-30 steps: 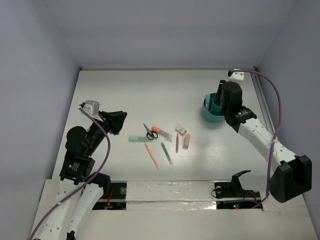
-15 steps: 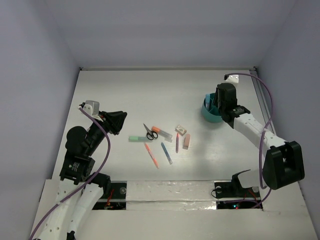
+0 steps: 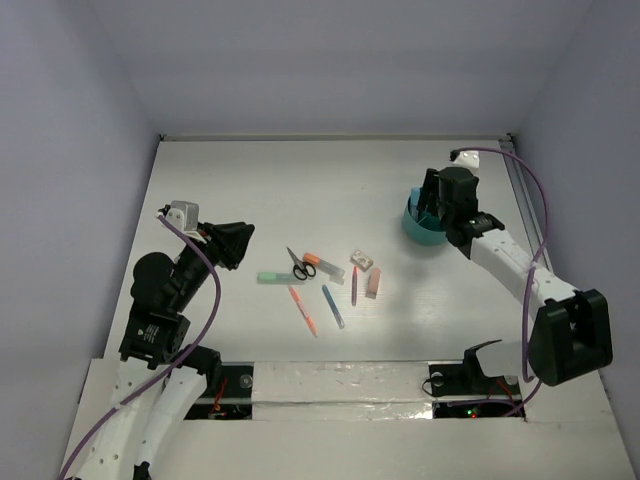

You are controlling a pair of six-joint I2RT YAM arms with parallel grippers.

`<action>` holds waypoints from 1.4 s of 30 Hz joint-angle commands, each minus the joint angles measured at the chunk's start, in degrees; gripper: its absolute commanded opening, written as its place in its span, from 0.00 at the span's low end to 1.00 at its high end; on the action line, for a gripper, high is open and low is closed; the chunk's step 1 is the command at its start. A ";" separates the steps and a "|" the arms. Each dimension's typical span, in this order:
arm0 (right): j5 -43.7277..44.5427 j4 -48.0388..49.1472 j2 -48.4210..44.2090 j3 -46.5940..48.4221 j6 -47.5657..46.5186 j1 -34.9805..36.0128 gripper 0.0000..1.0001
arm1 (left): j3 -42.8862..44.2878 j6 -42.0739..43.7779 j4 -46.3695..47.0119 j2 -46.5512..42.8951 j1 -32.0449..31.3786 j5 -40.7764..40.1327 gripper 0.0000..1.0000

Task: Sort the stationery into containers
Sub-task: Place the stationery in the storage box, then pick up the stationery from the center of the board.

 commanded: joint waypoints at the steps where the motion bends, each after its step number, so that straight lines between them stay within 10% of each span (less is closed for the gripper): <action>1: -8.20 -0.44 -5.09 2.59 0.22 -0.32 0.69 | -0.22 0.37 2.94 0.37 -0.34 0.78 0.22; 5: -19.28 -1.40 -7.38 1.01 1.02 3.19 0.05 | -0.31 0.28 2.85 0.46 -0.34 0.52 0.22; 10: -24.13 -6.31 -3.00 0.82 -1.62 13.02 0.00 | -0.22 0.20 2.76 0.55 -0.34 0.43 0.21; 13: -23.61 -10.36 1.65 0.92 -3.38 17.78 0.09 | -0.22 0.28 2.67 0.46 -0.34 0.34 0.21; 17: -23.17 -12.30 6.06 0.21 -4.61 19.72 0.69 | -0.22 0.28 2.67 0.37 -0.34 0.34 0.21; 19: -23.17 -12.91 8.42 0.65 -5.22 19.72 0.76 | -0.22 0.37 2.67 0.29 -0.34 0.34 0.21; 42: -19.21 -14.50 25.13 12.16 -8.22 20.95 0.71 | -0.31 0.20 2.76 0.02 -0.34 0.86 0.21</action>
